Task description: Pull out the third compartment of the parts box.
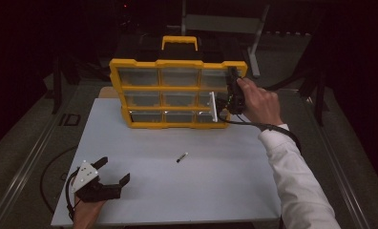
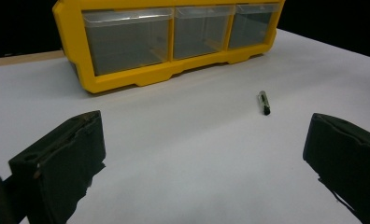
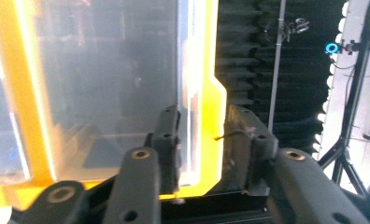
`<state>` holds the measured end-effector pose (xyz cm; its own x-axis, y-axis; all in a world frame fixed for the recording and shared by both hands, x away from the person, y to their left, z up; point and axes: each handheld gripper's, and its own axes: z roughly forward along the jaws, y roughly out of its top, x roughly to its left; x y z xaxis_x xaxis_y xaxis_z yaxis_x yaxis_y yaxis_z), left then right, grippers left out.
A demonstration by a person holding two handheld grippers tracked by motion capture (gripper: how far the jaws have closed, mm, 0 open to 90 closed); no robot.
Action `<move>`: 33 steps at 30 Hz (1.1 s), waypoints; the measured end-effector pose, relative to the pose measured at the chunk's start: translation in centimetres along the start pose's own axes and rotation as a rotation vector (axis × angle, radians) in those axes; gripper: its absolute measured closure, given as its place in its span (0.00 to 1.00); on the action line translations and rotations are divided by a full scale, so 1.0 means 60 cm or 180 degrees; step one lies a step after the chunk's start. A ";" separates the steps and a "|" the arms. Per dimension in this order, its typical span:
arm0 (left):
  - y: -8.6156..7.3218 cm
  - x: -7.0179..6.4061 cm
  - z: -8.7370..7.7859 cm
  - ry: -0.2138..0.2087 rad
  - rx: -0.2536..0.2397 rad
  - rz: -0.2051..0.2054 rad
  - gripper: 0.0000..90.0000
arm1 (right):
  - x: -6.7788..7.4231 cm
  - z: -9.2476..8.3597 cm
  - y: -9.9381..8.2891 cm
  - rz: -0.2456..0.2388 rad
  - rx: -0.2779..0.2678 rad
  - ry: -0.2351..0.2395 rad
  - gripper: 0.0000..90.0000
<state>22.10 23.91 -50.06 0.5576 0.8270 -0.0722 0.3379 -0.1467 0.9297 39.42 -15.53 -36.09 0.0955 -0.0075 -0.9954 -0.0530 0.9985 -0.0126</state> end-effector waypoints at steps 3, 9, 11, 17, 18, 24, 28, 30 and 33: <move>0.000 0.000 0.000 0.0001 0.0000 -0.0001 0.00 | -0.001 -0.004 0.001 -0.0043 0.0018 0.0084 0.81; 0.000 0.000 0.000 -0.0002 0.0002 -0.0003 0.00 | 0.003 -0.009 0.003 -0.0069 0.0027 0.0100 0.88; 0.000 0.000 0.000 0.0000 0.0003 0.0000 0.00 | 0.004 -0.010 0.003 -0.0088 0.0034 0.0094 0.88; 0.000 0.000 0.001 -0.0001 0.0005 -0.0006 0.00 | 0.005 -0.013 0.004 -0.0075 0.0018 0.0081 0.89; 0.000 0.000 0.001 -0.0001 0.0005 0.0000 0.00 | 0.005 -0.015 0.004 -0.0080 0.0007 0.0079 0.89; 0.000 0.000 0.000 -0.0004 0.0002 -0.0004 0.00 | 0.006 -0.022 0.005 -0.0071 0.0012 0.0107 0.89; 0.000 0.000 0.000 -0.0003 0.0003 -0.0002 0.00 | 0.006 -0.028 0.004 -0.0053 -0.0013 0.0089 0.89; 0.000 0.000 0.001 -0.0003 0.0004 -0.0004 0.00 | 0.006 -0.030 0.004 -0.0049 -0.0005 0.0098 0.89; 0.000 -0.001 0.002 -0.0005 0.0008 -0.0009 0.00 | 0.005 -0.037 0.003 -0.0041 -0.0041 0.0090 0.89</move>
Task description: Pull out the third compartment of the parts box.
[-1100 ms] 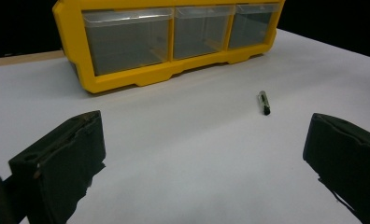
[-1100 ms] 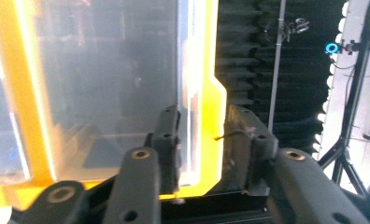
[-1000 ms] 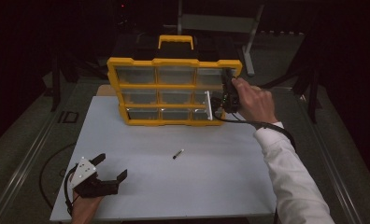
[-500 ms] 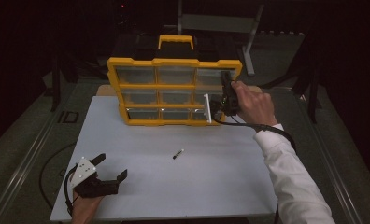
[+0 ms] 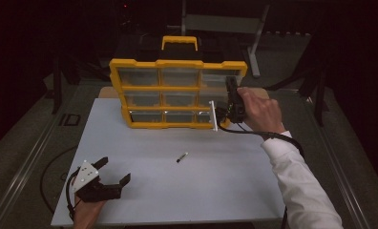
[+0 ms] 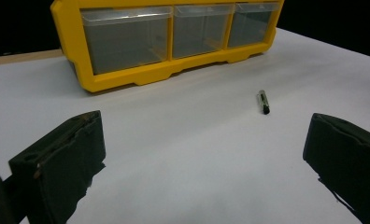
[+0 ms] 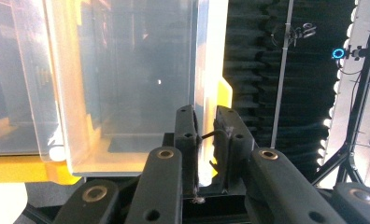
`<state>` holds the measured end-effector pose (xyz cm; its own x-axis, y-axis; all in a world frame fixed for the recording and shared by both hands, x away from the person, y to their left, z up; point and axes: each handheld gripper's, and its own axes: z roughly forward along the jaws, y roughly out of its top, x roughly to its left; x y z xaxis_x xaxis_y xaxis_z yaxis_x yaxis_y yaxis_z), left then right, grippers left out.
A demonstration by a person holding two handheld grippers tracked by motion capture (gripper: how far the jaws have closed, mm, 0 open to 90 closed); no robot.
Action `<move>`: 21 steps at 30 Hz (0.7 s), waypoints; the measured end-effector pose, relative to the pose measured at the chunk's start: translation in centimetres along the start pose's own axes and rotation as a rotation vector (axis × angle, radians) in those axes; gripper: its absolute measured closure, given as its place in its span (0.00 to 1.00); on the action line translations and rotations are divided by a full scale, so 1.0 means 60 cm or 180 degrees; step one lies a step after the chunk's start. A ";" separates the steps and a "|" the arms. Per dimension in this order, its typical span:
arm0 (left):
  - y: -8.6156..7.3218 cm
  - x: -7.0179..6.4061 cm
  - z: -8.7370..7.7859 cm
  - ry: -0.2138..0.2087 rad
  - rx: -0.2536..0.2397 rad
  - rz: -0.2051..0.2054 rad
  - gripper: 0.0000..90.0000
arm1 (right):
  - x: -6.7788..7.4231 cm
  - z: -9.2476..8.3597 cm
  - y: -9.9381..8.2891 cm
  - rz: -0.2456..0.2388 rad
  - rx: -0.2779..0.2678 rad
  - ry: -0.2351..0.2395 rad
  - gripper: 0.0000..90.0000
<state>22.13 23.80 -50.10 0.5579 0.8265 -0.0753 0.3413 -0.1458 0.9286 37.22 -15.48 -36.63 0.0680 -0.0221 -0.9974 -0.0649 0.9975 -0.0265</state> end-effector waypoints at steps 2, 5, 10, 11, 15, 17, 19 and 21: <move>0.000 0.000 0.000 0.0000 0.0000 0.0000 0.00 | -0.001 -0.004 0.000 -0.0016 -0.0003 0.0011 0.89; 0.000 0.000 0.000 0.0002 -0.0002 0.0001 0.00 | -0.002 -0.011 -0.001 -0.0013 -0.0012 0.0014 0.89; 0.000 0.000 0.000 0.0002 0.0007 0.0002 0.00 | -0.005 -0.019 -0.002 -0.0021 -0.0038 0.0032 0.89; 0.000 0.000 0.000 0.0004 0.0006 0.0004 0.00 | -0.004 -0.022 -0.002 -0.0009 -0.0051 0.0022 0.89; 0.000 0.000 0.000 0.0007 0.0005 0.0006 0.00 | -0.004 -0.030 -0.002 -0.0011 -0.0054 0.0022 0.89; 0.000 0.000 0.000 0.0008 0.0005 0.0006 0.00 | -0.005 -0.033 -0.002 -0.0011 -0.0069 0.0028 0.89; 0.000 0.001 0.000 0.0006 0.0008 0.0009 0.00 | -0.007 -0.036 -0.002 -0.0013 -0.0073 0.0043 0.89; 0.000 0.000 0.000 0.0008 0.0012 0.0004 0.00 | -0.007 -0.038 -0.003 -0.0009 -0.0088 0.0040 0.89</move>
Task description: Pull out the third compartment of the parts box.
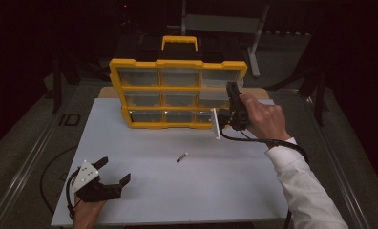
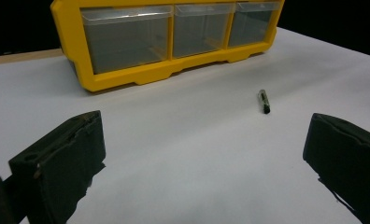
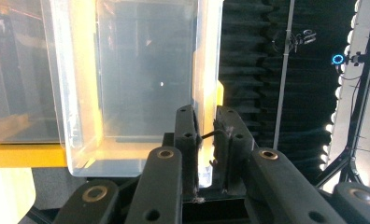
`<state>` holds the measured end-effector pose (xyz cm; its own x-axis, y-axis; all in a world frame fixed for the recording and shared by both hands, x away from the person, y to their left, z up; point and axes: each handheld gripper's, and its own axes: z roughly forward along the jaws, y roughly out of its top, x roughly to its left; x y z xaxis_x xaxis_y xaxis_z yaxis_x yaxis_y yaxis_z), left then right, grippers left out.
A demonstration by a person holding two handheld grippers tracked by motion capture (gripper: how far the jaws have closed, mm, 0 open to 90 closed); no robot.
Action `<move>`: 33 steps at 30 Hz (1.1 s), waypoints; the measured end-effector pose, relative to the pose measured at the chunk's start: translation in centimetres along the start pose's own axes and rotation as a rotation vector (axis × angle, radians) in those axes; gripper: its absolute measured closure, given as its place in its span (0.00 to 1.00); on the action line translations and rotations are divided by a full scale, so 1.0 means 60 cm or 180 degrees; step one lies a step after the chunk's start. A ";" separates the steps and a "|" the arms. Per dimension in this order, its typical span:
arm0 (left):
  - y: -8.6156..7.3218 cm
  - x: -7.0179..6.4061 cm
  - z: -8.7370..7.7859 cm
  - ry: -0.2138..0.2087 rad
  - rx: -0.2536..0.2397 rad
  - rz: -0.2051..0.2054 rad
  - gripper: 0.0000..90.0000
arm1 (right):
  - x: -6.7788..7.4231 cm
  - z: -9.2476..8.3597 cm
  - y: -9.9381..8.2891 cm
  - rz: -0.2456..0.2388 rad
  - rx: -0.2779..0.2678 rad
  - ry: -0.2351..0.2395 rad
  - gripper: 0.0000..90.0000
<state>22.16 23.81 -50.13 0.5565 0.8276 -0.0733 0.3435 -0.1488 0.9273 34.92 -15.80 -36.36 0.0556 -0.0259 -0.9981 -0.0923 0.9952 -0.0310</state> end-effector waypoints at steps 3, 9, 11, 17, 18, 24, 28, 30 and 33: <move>0.000 0.000 0.000 0.0000 -0.0005 0.0002 0.00 | -0.001 -0.005 0.001 -0.0005 -0.0005 0.0005 0.89; 0.000 0.000 0.000 -0.0004 -0.0003 -0.0001 0.00 | -0.003 -0.015 0.001 -0.0026 -0.0018 0.0019 0.89; 0.000 0.000 0.000 0.0001 -0.0011 -0.0004 0.00 | -0.004 -0.018 0.001 -0.0032 -0.0020 0.0032 0.89; 0.000 0.000 -0.001 0.0000 -0.0008 0.0004 0.00 | -0.006 -0.029 0.000 -0.0045 -0.0049 0.0028 0.89; 0.000 0.000 0.000 0.0000 -0.0005 0.0003 0.00 | -0.006 -0.031 0.001 -0.0045 -0.0044 0.0040 0.89; 0.000 0.000 -0.001 0.0000 -0.0011 0.0002 0.00 | -0.007 -0.042 0.001 -0.0040 -0.0083 0.0023 0.89; 0.000 0.000 0.000 0.0000 -0.0010 -0.0004 0.00 | -0.008 -0.050 0.001 -0.0044 -0.0095 0.0030 0.89; 0.000 0.000 0.000 -0.0001 -0.0013 -0.0007 0.00 | -0.009 -0.053 0.000 -0.0046 -0.0112 0.0019 0.89; 0.000 0.000 -0.001 0.0000 -0.0010 -0.0006 0.00 | -0.008 -0.062 0.002 -0.0046 -0.0137 0.0007 0.89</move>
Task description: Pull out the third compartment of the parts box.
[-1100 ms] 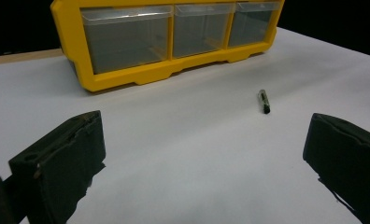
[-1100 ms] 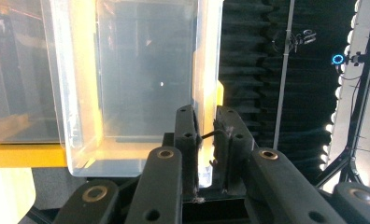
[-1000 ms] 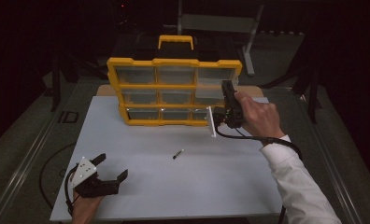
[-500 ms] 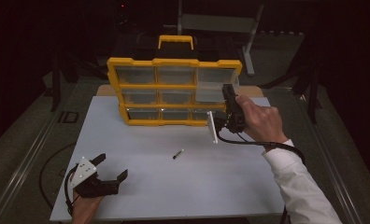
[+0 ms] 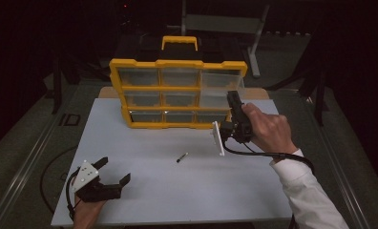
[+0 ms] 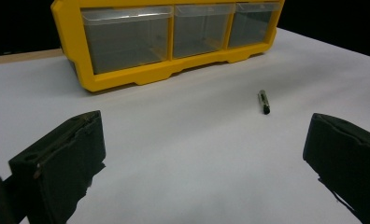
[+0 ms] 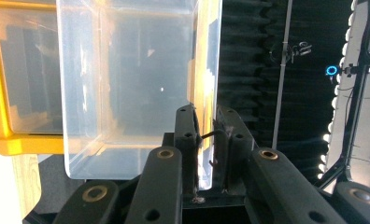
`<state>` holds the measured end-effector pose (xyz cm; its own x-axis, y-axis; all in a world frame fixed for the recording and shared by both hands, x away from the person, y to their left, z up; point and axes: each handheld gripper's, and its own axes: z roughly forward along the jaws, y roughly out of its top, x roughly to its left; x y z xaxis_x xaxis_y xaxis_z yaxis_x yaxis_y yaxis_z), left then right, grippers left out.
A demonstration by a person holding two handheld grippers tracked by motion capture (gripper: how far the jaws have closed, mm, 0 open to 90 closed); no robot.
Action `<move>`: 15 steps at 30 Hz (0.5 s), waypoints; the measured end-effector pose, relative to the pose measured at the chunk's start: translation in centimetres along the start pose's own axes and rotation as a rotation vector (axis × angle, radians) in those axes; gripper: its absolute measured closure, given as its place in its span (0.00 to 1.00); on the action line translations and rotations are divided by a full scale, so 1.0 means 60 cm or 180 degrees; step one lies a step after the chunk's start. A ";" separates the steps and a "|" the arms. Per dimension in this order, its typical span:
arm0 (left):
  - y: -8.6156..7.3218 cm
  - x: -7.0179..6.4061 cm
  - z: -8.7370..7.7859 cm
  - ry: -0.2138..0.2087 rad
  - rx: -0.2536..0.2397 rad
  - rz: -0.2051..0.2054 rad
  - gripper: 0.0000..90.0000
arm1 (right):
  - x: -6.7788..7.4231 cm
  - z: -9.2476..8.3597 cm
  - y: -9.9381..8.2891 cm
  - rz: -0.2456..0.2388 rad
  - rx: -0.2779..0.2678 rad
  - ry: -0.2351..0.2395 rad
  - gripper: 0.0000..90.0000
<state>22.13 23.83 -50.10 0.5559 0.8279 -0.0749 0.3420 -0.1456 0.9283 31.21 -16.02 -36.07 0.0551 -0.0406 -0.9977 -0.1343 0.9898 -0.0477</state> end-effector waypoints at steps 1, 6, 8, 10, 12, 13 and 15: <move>0.000 0.000 0.000 -0.0001 0.0000 -0.0001 0.00 | 0.000 0.000 0.000 0.0000 0.0000 0.0000 0.89; 0.000 0.000 0.000 0.0002 0.0002 0.0000 0.00 | 0.003 -0.002 -0.001 0.0002 -0.0006 0.0002 0.89; 0.000 0.000 0.000 0.0000 0.0003 -0.0002 0.00 | 0.004 -0.004 -0.001 0.0005 -0.0011 0.0010 0.89; 0.000 0.000 0.000 0.0001 0.0009 0.0004 0.00 | 0.006 -0.004 -0.002 0.0011 -0.0015 0.0001 0.89; 0.000 0.000 0.000 0.0000 0.0005 0.0002 0.00 | 0.006 -0.004 -0.003 0.0009 -0.0012 -0.0008 0.89; 0.000 0.000 0.000 0.0000 0.0001 -0.0002 0.00 | 0.006 -0.004 -0.003 0.0010 -0.0012 -0.0008 0.89; 0.000 0.001 0.000 0.0001 0.0000 -0.0004 0.00 | 0.007 -0.005 -0.004 0.0005 -0.0004 -0.0005 0.89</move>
<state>22.13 23.87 -50.11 0.5551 0.8283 -0.0760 0.3426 -0.1445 0.9283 30.99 -16.29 -36.47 0.0565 -0.0390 -0.9976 -0.1357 0.9897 -0.0464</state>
